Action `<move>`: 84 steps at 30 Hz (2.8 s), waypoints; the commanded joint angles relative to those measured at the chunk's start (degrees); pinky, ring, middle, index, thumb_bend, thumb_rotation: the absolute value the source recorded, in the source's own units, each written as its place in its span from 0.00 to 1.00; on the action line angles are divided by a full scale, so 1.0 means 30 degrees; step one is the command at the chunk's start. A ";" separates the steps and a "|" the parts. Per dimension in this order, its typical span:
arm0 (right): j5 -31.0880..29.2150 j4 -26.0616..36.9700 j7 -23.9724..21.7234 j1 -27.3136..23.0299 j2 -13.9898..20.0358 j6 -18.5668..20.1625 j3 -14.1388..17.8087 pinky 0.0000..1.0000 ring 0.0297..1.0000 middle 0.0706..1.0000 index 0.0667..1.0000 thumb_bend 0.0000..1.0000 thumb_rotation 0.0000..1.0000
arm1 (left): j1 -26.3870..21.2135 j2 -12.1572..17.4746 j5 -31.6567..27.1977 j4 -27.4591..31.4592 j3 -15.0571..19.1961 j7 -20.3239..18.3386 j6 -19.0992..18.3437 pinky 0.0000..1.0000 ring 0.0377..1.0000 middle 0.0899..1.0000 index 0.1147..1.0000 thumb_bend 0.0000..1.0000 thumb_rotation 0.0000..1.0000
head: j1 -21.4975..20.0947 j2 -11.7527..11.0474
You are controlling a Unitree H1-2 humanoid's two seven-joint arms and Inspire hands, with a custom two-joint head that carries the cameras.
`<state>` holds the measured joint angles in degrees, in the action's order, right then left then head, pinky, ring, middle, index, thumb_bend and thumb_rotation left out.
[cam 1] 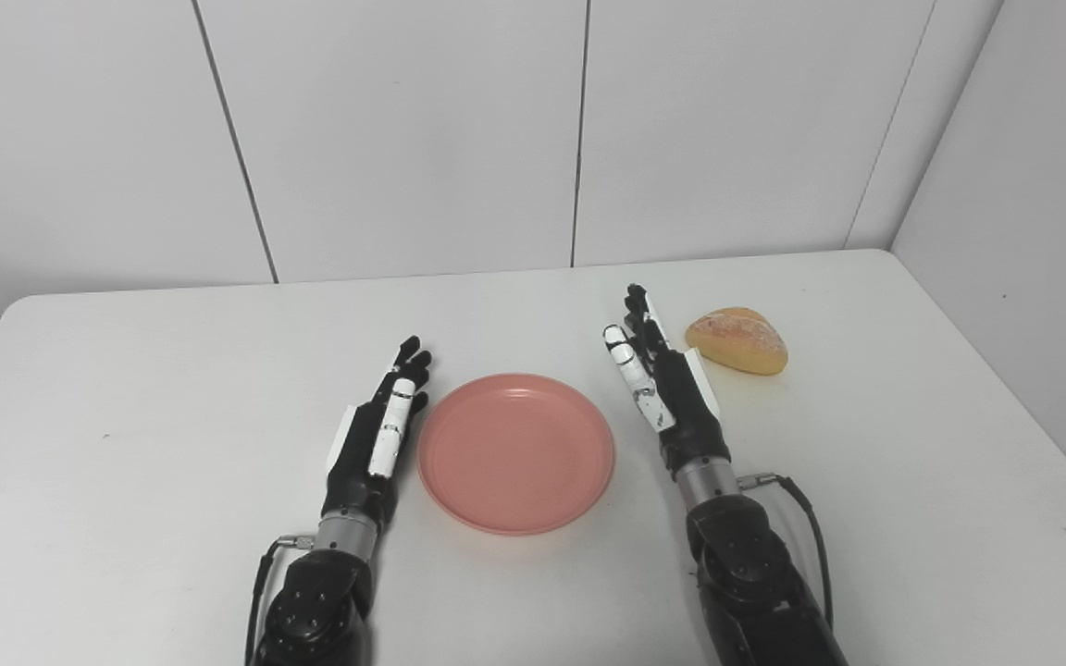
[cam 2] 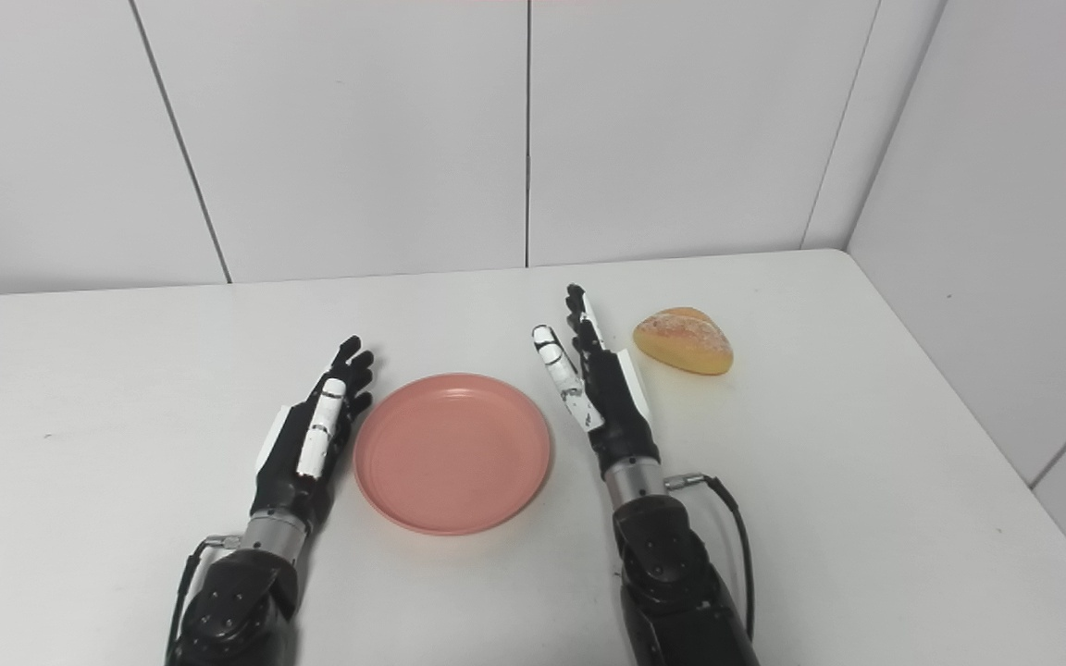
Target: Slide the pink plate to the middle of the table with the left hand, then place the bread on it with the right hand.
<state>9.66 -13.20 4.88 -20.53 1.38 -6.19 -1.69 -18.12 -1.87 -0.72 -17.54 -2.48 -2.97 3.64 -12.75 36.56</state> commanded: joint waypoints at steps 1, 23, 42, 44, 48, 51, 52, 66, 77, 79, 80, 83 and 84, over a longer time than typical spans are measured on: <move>0.0569 0.0665 0.0641 -0.1083 0.0288 -0.1149 0.0153 1.00 1.00 0.99 1.00 0.59 0.91 | -0.0311 0.0086 -0.0289 -0.0142 0.0123 -0.0152 0.1127 1.00 0.99 0.97 0.96 0.41 1.00 | 0.0017 -0.0034; 0.5054 0.1211 0.1528 -0.2208 0.4186 0.0715 0.0296 0.84 0.92 0.96 0.96 0.57 0.65 | -0.0721 0.0264 -0.0419 -0.1145 0.0496 -0.0275 0.2415 0.99 0.98 0.97 0.97 0.39 1.00 | -0.0514 -0.0048; 0.9191 -0.0460 0.2068 -0.2792 0.5763 0.3995 -0.0216 0.72 0.85 0.91 0.91 0.73 0.36 | -0.0386 0.0355 -0.0988 -0.0251 0.0298 -0.0606 0.1481 1.00 0.99 0.99 0.98 0.38 1.00 | -0.0732 0.0080; 0.9283 -0.0695 0.2144 -0.2833 0.5836 0.4082 -0.0316 0.74 0.86 0.91 0.91 0.73 0.34 | -0.0366 0.0389 -0.0961 -0.0184 0.0265 -0.0598 0.1400 1.00 0.99 0.99 0.98 0.39 1.00 | -0.0737 0.0080; 0.8963 -0.1331 0.2262 -0.2924 0.5937 0.4026 -0.0263 0.75 0.85 0.91 0.90 0.72 0.30 | -0.0300 0.0368 -0.1148 0.0071 0.0256 -0.0707 0.1014 1.00 1.00 0.99 0.98 0.40 1.00 | -0.0753 0.0143; 0.8772 -0.1762 0.2234 -0.2974 0.6013 0.4041 -0.0275 0.74 0.84 0.90 0.90 0.71 0.30 | -0.0230 0.0304 -0.1170 0.0263 0.0242 -0.0747 0.0893 1.00 0.99 0.98 0.97 0.40 1.00 | -0.0729 0.0195; 0.8700 -0.1995 0.2242 -0.3011 0.6019 0.4043 -0.0291 0.74 0.84 0.90 0.90 0.71 0.30 | -0.0221 0.0296 -0.1132 0.0276 0.0230 -0.0745 0.0876 1.00 0.99 0.98 0.97 0.40 1.00 | -0.0729 0.0195; 0.8622 -0.3271 0.2827 -0.3120 0.6015 0.3814 -0.0617 0.66 0.76 0.83 0.83 0.52 0.06 | -0.0088 0.0256 -0.1010 0.0739 0.0193 -0.0654 0.0464 1.00 0.99 0.98 0.97 0.39 1.00 | -0.0594 0.0419; 0.8582 -0.4546 0.4372 -0.3357 0.5947 0.3224 -0.1049 0.59 0.70 0.76 0.76 0.41 0.00 | -0.0114 0.0225 -0.1014 0.0834 0.0180 -0.0664 0.0217 1.00 0.99 0.98 0.97 0.38 1.00 | -0.0514 0.0498; 0.8558 -0.4915 0.4809 -0.3450 0.5946 0.3032 -0.1159 0.56 0.67 0.73 0.75 0.40 0.00 | -0.0115 0.0237 -0.0981 0.0826 0.0162 -0.0664 0.0203 1.00 0.99 0.98 0.97 0.38 1.00 | -0.0419 0.0519; 0.8497 -0.5044 0.4999 -0.3484 0.5932 0.2954 -0.1192 0.51 0.63 0.70 0.74 0.40 0.00 | -0.0110 0.0238 -0.0975 0.0828 0.0162 -0.0660 0.0213 1.00 0.99 0.98 0.97 0.37 1.00 | -0.0425 0.0539; 0.8364 -0.5260 0.5389 -0.3574 0.5876 0.2805 -0.1274 0.46 0.58 0.66 0.72 0.40 0.00 | -0.0077 0.0239 -0.0969 0.0910 0.0163 -0.0643 0.0139 1.00 0.99 0.98 0.97 0.37 1.00 | -0.0448 0.0601; 0.8382 -0.5378 0.5542 -0.3625 0.5858 0.2790 -0.1325 0.46 0.58 0.66 0.71 0.41 0.00 | -0.0076 0.0250 -0.0936 0.0932 0.0151 -0.0632 0.0086 1.00 0.99 0.98 0.97 0.37 1.00 | -0.0415 0.0625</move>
<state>34.72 -29.87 19.27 -28.23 18.21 5.51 -5.64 -17.46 -0.89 -3.73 -16.27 -1.86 -4.80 3.38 -14.15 38.41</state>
